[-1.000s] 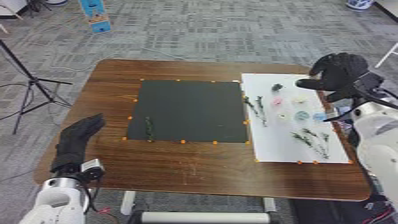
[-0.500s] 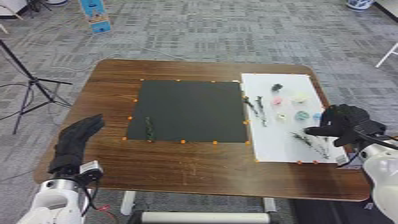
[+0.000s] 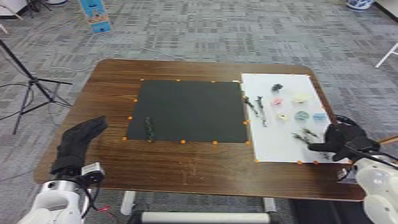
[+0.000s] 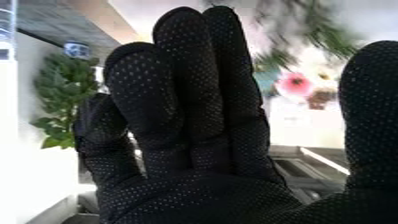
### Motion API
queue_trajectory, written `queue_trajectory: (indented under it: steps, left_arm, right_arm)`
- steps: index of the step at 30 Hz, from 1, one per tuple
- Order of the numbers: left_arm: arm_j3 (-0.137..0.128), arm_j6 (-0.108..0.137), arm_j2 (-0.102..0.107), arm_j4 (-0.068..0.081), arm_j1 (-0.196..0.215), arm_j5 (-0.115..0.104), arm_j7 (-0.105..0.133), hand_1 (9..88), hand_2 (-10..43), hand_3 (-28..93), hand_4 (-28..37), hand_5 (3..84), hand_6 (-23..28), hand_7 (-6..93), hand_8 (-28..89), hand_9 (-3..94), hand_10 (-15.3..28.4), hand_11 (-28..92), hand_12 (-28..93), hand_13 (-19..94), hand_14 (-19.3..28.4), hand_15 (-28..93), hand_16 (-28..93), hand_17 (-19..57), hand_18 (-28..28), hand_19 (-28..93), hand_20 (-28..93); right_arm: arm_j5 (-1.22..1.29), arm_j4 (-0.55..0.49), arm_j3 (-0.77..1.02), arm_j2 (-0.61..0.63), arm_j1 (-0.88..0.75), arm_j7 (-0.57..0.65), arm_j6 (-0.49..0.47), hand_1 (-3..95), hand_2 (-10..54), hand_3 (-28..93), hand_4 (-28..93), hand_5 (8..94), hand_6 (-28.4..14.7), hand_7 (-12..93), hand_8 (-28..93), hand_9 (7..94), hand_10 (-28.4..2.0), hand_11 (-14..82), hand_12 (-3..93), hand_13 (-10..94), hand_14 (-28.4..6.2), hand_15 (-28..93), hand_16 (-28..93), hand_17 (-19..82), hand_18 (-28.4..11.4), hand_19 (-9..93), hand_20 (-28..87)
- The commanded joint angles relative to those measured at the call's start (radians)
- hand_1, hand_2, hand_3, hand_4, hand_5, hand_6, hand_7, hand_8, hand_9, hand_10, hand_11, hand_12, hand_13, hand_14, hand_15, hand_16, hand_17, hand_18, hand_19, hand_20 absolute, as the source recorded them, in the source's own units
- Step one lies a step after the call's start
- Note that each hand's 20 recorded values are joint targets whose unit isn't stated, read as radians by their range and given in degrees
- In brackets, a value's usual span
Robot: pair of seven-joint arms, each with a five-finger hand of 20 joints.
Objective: Arrange flowers
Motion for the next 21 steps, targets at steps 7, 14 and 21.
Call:
queue_trajectory:
  steps: [7, 14, 21]
  left_arm:
    - [-0.003, -0.028, -0.019, -0.013, 0.01, 0.001, -0.015, 21.6, 11.6, 74, -28.3, 49.9, 1.1, 16.1, -8, 50.3, 12.0, 17, 13, 37, 14.4, 11, 1, 1.4, 11.1, 5, 15]
    - [-0.008, -0.034, -0.02, -0.016, 0.016, -0.001, -0.019, 21.7, 11.7, 74, -28.3, 49.7, 1.1, 16.1, -8, 50.2, 12.1, 17, 13, 37, 14.5, 11, 1, 1.4, 11.2, 5, 15]
    - [-0.009, -0.034, -0.019, -0.019, 0.016, -0.003, -0.027, 21.7, 11.8, 74, -28.3, 49.7, 1.1, 16.1, -8, 50.1, 12.1, 17, 13, 37, 14.5, 11, 1, 1.5, 11.3, 5, 15]
  right_arm:
    - [-0.002, 0.039, -0.048, -0.022, 0.051, 0.069, -0.054, 28.7, -4.9, 62, -14, 77.6, -1.4, 30, -4, 85.3, -12.8, 32.7, 27.2, 77, -13.7, 59, 37, 37, -26.8, 84, 61]
    - [0.021, 0.029, -0.053, -0.017, 0.072, 0.05, -0.148, 41.6, -1.2, 62, -17, 80.1, 1.3, 37, 5, 89.0, -10.8, 38.8, 29.0, 79, -12.2, 65, 39, 40, -26.4, 89, 59]
    - [0.163, -0.01, -0.033, -0.015, 0.077, 0.06, -0.069, 45.2, 0.5, 63, -17, 80.3, 2.1, 37, 18, 89.6, -10.7, 41.1, 29.8, 80, -12.2, 67, 40, 41, -26.4, 91, 60]
